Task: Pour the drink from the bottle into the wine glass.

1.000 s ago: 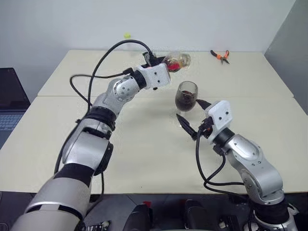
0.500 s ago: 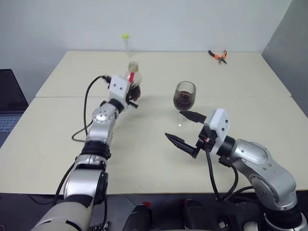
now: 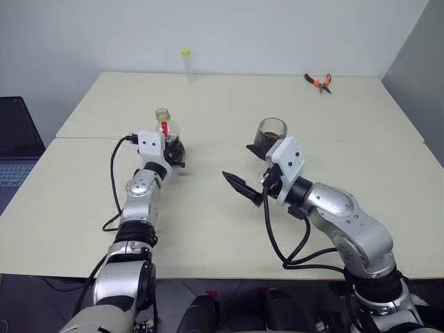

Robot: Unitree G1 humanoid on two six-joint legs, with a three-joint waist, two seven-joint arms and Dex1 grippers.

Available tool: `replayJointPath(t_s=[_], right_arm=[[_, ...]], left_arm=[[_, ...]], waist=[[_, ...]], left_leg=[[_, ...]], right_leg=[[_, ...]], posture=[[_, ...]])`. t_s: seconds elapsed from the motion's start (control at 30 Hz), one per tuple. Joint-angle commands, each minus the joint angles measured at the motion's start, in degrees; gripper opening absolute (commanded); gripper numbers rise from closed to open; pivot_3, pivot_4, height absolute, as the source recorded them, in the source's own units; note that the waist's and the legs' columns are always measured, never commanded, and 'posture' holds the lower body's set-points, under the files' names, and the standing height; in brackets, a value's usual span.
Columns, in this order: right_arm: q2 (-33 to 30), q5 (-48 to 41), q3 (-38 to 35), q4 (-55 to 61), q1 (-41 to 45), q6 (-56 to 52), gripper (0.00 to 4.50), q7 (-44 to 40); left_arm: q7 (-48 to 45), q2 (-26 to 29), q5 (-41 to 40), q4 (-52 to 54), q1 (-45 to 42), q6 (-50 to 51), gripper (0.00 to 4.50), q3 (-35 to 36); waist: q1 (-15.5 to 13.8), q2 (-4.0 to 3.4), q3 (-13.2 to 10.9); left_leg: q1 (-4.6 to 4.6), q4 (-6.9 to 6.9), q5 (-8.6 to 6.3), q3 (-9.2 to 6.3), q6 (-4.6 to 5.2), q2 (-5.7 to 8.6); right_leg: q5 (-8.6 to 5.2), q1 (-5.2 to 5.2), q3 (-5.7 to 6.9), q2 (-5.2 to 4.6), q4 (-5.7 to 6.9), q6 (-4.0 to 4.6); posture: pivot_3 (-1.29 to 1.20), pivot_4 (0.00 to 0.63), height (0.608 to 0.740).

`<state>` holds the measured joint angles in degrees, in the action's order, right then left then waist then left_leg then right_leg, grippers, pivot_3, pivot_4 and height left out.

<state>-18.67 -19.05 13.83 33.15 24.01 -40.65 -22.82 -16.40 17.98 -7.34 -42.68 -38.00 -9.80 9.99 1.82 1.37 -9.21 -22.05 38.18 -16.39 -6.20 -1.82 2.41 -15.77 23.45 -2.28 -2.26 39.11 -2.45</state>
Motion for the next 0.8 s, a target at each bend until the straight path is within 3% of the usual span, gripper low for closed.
replayJointPath(t_s=[0.03,0.17,0.53,0.63,0.8], right_arm=[[-1.1,-1.08,-1.21,1.48,1.12,-0.27,4.5,-2.04],[-2.48,-2.78,-2.56,1.87,0.97,-1.34,4.5,-4.1],[-3.71,-3.89,-3.26,2.31,0.97,-2.0,4.5,-5.44],[-4.33,-4.61,-4.1,3.3,0.0,-1.61,4.5,-6.24],[-6.86,-7.31,-9.48,7.43,-5.87,0.12,4.5,-7.63]], left_arm=[[0.23,1.19,0.88,0.89,-0.05,-1.88,0.73,0.02],[-1.07,1.23,0.84,-0.03,0.91,-2.58,0.73,0.0],[-0.8,0.79,0.71,2.96,3.26,-3.3,4.4,-0.18],[-1.03,0.65,0.17,8.27,5.97,-2.58,4.48,-0.22],[-0.04,1.28,-0.89,26.87,16.51,2.99,4.48,0.53]], waist=[[-0.01,0.0,0.0],[0.0,0.0,0.01],[-0.01,0.0,0.03],[0.0,0.0,0.03],[-0.05,0.0,0.03]], left_leg=[[0.0,0.0,0.0,-0.01,0.0,-0.01],[0.01,0.0,0.0,0.0,0.01,0.0],[0.02,-0.03,-0.01,0.0,0.01,-0.01],[0.02,-0.04,-0.01,0.01,0.01,-0.02],[0.01,-0.1,-0.01,0.01,0.01,-0.04]], right_leg=[[0.0,0.0,0.01,0.0,0.0,0.0],[0.0,-0.01,0.0,0.02,0.0,0.0],[0.0,-0.01,0.0,0.0,-0.01,0.0],[0.0,-0.01,-0.02,-0.02,-0.02,0.0],[0.0,-0.03,-0.03,-0.2,-0.1,0.0]], posture=[[0.0,0.15,0.74],[0.0,0.15,0.74],[0.0,0.15,0.74],[0.0,0.15,0.74],[0.0,0.15,0.74]])
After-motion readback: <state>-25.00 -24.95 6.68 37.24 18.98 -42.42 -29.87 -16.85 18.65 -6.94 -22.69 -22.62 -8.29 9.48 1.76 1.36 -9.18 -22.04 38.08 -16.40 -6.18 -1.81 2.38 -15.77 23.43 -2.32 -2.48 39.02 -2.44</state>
